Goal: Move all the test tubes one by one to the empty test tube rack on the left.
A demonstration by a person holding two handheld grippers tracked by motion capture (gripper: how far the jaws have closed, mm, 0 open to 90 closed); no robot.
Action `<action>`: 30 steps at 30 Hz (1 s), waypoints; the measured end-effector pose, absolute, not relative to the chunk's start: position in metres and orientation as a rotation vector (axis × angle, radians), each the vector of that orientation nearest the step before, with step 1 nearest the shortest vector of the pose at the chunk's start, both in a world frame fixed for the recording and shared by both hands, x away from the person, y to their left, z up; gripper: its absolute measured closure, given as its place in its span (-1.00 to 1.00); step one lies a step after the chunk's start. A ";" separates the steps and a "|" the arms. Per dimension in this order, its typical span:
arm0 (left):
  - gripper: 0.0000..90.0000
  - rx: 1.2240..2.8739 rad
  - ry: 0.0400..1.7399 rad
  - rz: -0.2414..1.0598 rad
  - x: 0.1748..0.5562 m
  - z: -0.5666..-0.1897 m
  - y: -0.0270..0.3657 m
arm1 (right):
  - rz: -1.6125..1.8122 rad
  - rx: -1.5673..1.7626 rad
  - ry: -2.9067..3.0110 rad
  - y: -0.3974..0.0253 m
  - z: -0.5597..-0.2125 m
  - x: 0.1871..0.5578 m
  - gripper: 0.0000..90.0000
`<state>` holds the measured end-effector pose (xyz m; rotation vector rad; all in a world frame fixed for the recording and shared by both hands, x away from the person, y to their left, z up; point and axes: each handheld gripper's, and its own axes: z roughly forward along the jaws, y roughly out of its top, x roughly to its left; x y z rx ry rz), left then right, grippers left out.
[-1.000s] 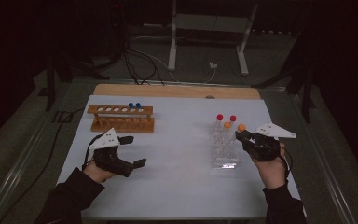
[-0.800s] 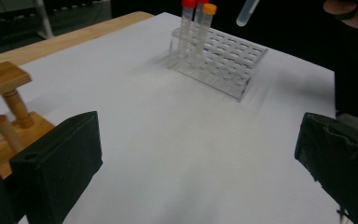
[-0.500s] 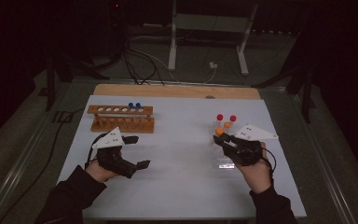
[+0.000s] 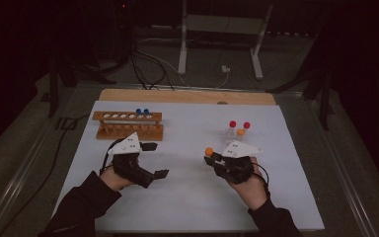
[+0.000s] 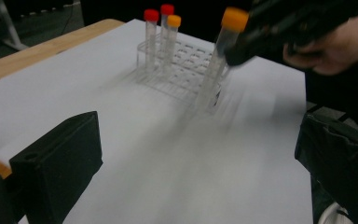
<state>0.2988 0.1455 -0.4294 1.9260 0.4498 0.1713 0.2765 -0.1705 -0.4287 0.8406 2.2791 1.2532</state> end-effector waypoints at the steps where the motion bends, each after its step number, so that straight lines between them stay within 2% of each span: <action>1: -0.96 1.923 0.448 0.172 0.299 -0.428 0.143 | 1.254 0.839 2.283 -0.169 -0.430 0.276 0.68; 4: -0.93 1.923 0.432 0.170 0.300 -0.424 0.135 | 1.247 0.823 2.311 -0.162 -0.434 0.275 0.68; 8: -0.81 1.923 0.387 0.157 0.299 -0.420 0.122 | 1.248 0.804 2.339 -0.153 -0.438 0.274 0.68; 10: -0.67 1.921 0.370 0.162 0.299 -0.418 0.115 | 1.252 0.795 2.352 -0.150 -0.439 0.273 0.68; 13: -0.61 1.923 0.355 0.152 0.301 -0.417 0.105 | 1.252 0.790 2.363 -0.147 -0.441 0.273 0.68; 30: 0.30 1.988 0.294 0.191 0.306 -0.426 0.066 | 1.271 0.783 2.384 -0.145 -0.441 0.271 0.68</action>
